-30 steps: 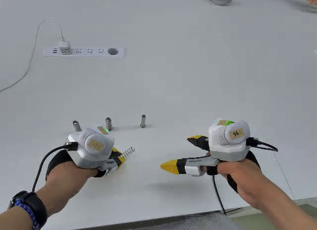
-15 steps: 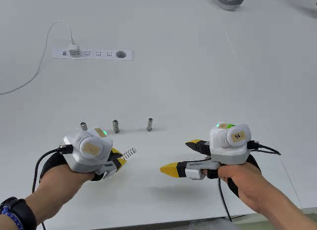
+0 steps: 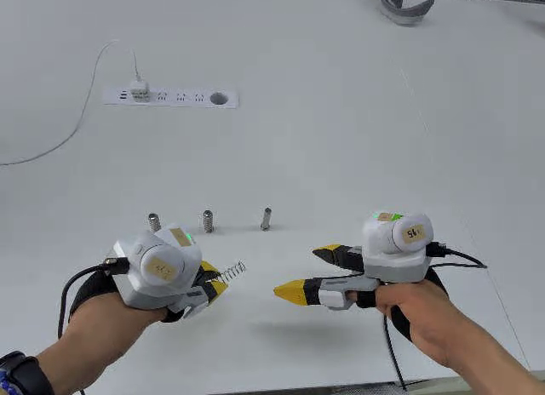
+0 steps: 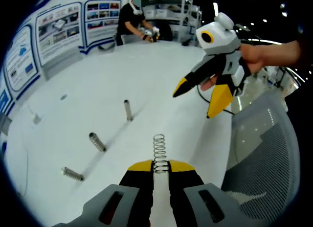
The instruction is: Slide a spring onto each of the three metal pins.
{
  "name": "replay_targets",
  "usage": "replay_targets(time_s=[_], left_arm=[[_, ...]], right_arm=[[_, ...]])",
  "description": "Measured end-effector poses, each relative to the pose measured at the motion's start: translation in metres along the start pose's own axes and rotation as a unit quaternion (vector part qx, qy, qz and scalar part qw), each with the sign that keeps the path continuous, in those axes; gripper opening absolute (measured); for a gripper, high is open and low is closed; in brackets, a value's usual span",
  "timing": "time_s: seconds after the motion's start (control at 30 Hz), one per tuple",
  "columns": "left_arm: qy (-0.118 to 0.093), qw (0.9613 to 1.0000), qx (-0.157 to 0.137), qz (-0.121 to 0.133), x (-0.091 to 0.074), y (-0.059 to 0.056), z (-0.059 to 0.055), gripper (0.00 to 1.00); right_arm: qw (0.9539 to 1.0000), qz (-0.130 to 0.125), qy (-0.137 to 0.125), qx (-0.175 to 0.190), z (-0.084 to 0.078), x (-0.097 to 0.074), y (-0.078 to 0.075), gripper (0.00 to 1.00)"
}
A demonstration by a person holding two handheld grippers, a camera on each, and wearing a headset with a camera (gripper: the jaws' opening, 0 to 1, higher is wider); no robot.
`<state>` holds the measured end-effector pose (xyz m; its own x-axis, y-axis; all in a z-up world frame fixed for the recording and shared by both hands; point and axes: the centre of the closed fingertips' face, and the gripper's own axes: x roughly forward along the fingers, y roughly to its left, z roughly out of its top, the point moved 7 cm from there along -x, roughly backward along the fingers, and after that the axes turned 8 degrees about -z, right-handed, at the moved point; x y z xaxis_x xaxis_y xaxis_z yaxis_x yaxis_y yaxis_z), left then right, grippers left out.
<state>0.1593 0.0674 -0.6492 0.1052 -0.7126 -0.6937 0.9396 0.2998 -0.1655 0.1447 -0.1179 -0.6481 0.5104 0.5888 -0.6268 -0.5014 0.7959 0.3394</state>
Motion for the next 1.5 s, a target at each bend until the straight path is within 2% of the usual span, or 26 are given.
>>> replay_targets(time_s=[0.3,0.6,0.8,1.2,1.5], left_arm=[[-0.007,0.9998,0.018,-0.005,-0.002,-0.004,0.013,0.1],[-0.016,0.999,0.039,-0.018,0.003,-0.012,0.028,0.1],[-0.018,0.9981,0.052,-0.028,0.007,-0.019,0.033,0.1],[-0.022,0.9969,0.064,-0.039,0.01,-0.026,0.041,0.1],[-0.02,0.9967,0.066,-0.042,0.012,-0.026,0.041,0.1]], right_arm=[[0.9992,0.036,-0.007,0.017,0.006,0.007,0.011,0.56],[0.9973,0.063,-0.014,0.036,0.014,0.01,0.017,0.44],[0.9949,0.085,-0.013,0.054,0.015,0.01,0.02,0.31],[0.9915,0.109,-0.003,0.071,0.013,0.01,0.026,0.25],[0.9911,0.11,-0.003,0.075,0.013,0.007,0.024,0.22]])
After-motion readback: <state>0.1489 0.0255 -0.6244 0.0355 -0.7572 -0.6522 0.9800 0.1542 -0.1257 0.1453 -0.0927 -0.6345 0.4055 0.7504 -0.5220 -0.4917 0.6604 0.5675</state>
